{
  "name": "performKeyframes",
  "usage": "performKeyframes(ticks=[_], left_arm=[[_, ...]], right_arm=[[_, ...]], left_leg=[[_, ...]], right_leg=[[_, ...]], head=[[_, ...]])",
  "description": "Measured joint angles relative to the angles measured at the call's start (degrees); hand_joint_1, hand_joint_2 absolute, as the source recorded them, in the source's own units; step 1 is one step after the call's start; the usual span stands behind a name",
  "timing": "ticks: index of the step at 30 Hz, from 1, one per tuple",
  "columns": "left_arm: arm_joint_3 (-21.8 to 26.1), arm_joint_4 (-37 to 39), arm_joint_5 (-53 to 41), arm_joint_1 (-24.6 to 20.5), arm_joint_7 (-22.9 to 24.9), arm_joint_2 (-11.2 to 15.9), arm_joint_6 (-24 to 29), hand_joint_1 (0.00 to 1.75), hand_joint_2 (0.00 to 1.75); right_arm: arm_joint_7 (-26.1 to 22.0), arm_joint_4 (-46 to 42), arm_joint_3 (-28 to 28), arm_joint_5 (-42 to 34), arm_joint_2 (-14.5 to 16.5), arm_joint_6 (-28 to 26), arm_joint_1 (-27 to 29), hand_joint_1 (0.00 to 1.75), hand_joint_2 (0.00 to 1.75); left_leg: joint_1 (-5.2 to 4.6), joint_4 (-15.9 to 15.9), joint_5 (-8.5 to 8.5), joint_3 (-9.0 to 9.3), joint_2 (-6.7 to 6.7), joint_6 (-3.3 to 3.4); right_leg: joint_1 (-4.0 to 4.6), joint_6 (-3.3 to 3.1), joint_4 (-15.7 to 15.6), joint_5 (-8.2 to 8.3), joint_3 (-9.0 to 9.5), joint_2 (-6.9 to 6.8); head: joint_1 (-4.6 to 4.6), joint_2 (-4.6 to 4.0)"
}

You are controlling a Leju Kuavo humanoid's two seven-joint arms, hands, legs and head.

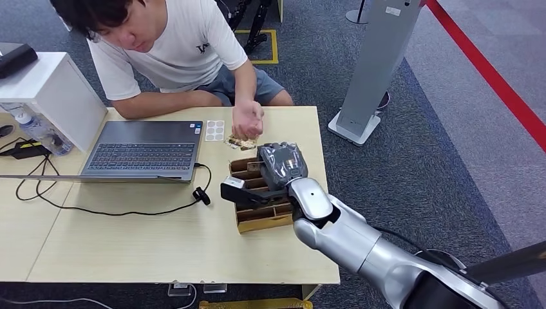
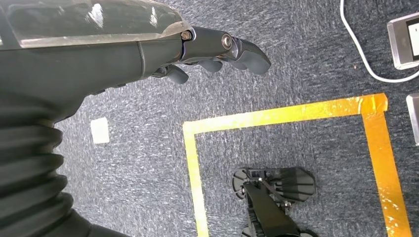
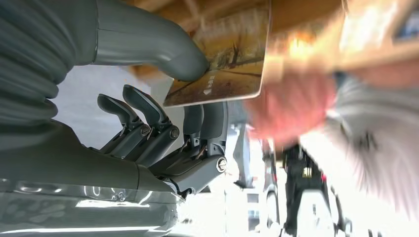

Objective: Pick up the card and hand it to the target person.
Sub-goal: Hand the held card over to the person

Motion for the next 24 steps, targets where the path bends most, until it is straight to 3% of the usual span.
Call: performKeyframes(ticks=[12, 24], left_arm=[[-0.01, 0.0, 0.28, 0.15, 0.15, 0.0, 0.15, 0.0, 1.75], [-0.01, 0.0, 0.38, 0.13, 0.15, 0.0, 0.15, 0.0, 1.75]], right_arm=[[2.43, -16.68, -4.79, 1.77, -3.87, -1.15, -2.84, 1.71, 1.75], [1.59, -20.08, -5.44, 1.12, -5.08, -2.27, -1.58, 1.71, 1.75]], left_leg=[[0.0, 0.03, 0.0, 0.0, 0.0, 0.0], [0.0, 0.03, 0.0, 0.0, 0.0, 0.0]], right_leg=[[0.0, 0.0, 0.0, 0.01, 0.01, 0.01], [0.0, 0.0, 0.0, 0.01, 0.01, 0.01]], head=[[0.02, 0.0], [-0.01, 0.0]])
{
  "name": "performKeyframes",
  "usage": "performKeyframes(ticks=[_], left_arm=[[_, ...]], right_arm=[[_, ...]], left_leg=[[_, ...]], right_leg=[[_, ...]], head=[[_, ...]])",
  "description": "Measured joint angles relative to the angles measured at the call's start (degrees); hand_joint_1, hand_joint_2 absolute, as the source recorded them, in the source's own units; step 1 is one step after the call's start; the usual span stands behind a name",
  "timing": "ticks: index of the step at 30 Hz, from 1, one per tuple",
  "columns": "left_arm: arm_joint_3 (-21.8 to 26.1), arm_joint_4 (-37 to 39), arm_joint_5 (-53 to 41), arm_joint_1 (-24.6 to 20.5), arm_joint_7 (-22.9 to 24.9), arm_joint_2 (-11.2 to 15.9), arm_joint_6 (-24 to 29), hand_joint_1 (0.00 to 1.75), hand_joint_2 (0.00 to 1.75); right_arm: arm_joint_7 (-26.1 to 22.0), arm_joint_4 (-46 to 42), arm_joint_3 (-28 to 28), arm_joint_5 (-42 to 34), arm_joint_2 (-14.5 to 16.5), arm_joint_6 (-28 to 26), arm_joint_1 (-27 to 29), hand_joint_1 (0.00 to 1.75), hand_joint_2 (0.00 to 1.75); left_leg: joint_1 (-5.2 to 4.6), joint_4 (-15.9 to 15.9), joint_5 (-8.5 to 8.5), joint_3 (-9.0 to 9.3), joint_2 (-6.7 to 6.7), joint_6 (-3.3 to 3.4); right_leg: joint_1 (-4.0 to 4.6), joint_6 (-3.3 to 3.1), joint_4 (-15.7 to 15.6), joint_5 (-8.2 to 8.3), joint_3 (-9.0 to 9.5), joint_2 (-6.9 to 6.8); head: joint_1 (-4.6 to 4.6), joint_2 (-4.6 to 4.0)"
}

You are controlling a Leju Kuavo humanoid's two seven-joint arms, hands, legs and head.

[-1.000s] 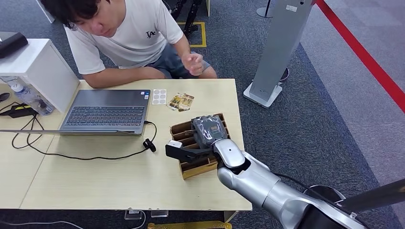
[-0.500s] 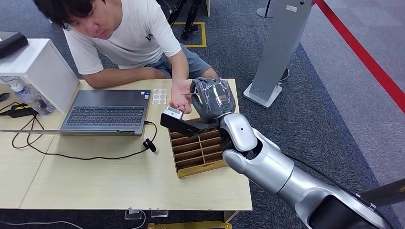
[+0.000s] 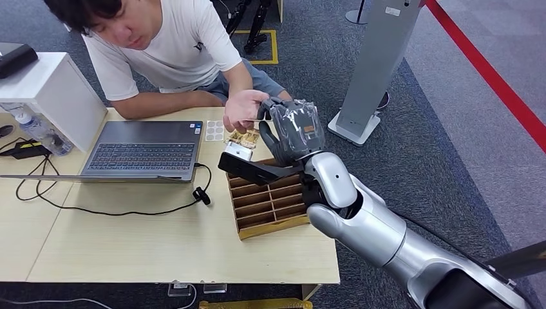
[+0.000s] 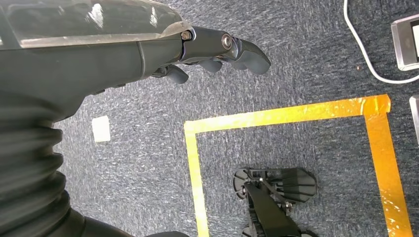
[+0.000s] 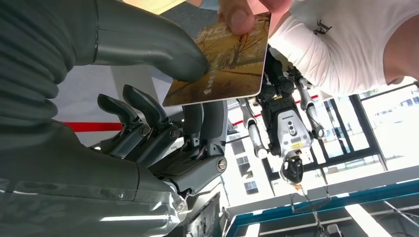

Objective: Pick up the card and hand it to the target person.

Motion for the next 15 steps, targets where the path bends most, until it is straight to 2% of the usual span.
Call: performKeyframes(ticks=[3, 4, 6, 7, 10, 15], left_arm=[[-0.01, 0.0, -0.03, 0.0, -0.03, 0.01, -0.13, 0.0, 0.44], [-0.02, 0.0, -0.07, 0.0, -0.05, 0.01, -0.22, 0.0, 0.0], [-0.03, 0.0, -0.16, 0.0, -0.11, 0.02, -0.38, 0.0, 0.0], [-0.04, 0.0, -0.19, 0.0, -0.13, 0.02, -0.41, 0.0, 0.0], [-0.15, 0.0, -0.2, -0.01, -0.15, 0.02, -0.34, 0.0, 0.0], [-0.26, 0.0, -0.1, -0.01, -0.09, 0.02, -0.19, 0.0, 0.0]], right_arm=[[-0.1, -0.1, -0.04, -0.12, -0.11, -0.04, 0.4, 1.47, 1.75], [-0.12, -0.1, -0.04, -0.17, -0.14, -0.04, 0.54, 1.23, 1.75], [-0.14, -0.1, -0.04, -0.26, -0.22, -0.03, 0.78, 0.92, 1.75], [-0.16, -0.1, -0.04, -0.31, -0.27, -0.02, 0.86, 0.58, 1.75], [-0.32, -0.1, -0.08, -0.58, -0.4, -0.04, 1.12, 0.0, 1.75], [-0.92, -0.1, -0.2, -1.44, -0.46, -0.21, 1.65, 0.0, 1.75]], left_leg=[[0.0, 0.0, 0.0, 0.0, 0.0, 0.0], [0.0, 0.0, 0.0, -0.01, 0.0, 0.0], [0.0, 0.0, 0.0, -0.01, 0.0, 0.0], [0.0, 0.0, 0.0, -0.02, 0.0, 0.0], [0.0, 0.0, 0.0, -0.02, 0.0, 0.0], [0.0, 0.0, 0.0, -0.02, 0.0, 0.0]], right_leg=[[0.0, 0.0, 0.0, 0.0, 0.0, 0.0], [0.0, 0.0, 0.0, 0.0, 0.0, 0.0], [0.0, 0.0, 0.0, 0.0, -0.01, 0.0], [0.0, 0.0, 0.0, 0.0, -0.01, 0.0], [0.0, 0.0, 0.0, 0.0, -0.01, 0.0], [0.0, 0.0, 0.0, 0.0, -0.01, 0.0]], head=[[0.01, 0.0], [0.02, 0.0], [0.02, 0.0], [0.02, 0.0], [0.02, 0.0], [0.0, 0.0]])
